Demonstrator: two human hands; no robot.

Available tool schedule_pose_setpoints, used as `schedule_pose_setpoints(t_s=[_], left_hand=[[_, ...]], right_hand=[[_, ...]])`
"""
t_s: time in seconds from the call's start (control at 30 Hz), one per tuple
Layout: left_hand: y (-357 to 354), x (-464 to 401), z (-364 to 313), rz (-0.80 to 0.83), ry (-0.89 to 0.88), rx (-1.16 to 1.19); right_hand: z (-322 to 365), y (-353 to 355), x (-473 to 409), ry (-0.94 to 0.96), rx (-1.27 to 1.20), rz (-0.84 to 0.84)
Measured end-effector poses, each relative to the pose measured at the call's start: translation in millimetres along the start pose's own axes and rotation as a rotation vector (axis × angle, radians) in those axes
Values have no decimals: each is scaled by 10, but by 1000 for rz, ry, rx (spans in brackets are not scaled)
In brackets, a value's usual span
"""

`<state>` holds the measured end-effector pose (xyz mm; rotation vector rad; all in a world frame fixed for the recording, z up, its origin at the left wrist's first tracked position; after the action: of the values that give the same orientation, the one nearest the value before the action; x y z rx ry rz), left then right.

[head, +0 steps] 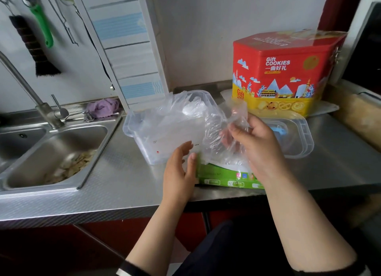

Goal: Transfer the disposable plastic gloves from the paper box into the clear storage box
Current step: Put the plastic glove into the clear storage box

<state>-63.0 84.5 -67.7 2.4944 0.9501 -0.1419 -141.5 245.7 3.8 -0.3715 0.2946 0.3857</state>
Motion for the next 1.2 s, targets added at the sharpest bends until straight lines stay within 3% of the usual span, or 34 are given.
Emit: schedule_pose_setpoints(t_s=[0.13,0.23,0.3,0.6,0.77,1.03,1.1,1.2], left_hand=[[72,34,-400,188,34,288],[80,-15,-739,342,81,368],[106,-55,-892,348,105,378],[305,-150,-1056,379,61,125],[311,-149,-1179,536,-89,-45],[210,-236,-1227,761,-86,-131],[152,-271,-1262,740,-116,-211],[156,-431,-1313,548,-140,-201]], right_hand=[[-11,-41,75,-65,25,157],[-32,-72,117,-104,115,254],[-69,-65,123,-113,169,265],[-130,166,158,-276,-26,-59],[-4,57,226,-277,6,210],[19,57,189,-62,227,187],[6,62,174,-42,243,197],[15,125,153,-45,245,168]])
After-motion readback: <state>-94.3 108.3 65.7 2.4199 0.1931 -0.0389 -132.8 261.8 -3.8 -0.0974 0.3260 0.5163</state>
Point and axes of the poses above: each hand's wrist, its own x-axis away from the middle knuckle, its own y-axis out of the back of the hand, z = x × y, the point moved 5 cm from there along -x, towards the middle knuckle, and after that the axes turned 9 degrees about y, right-handed, at the moved point
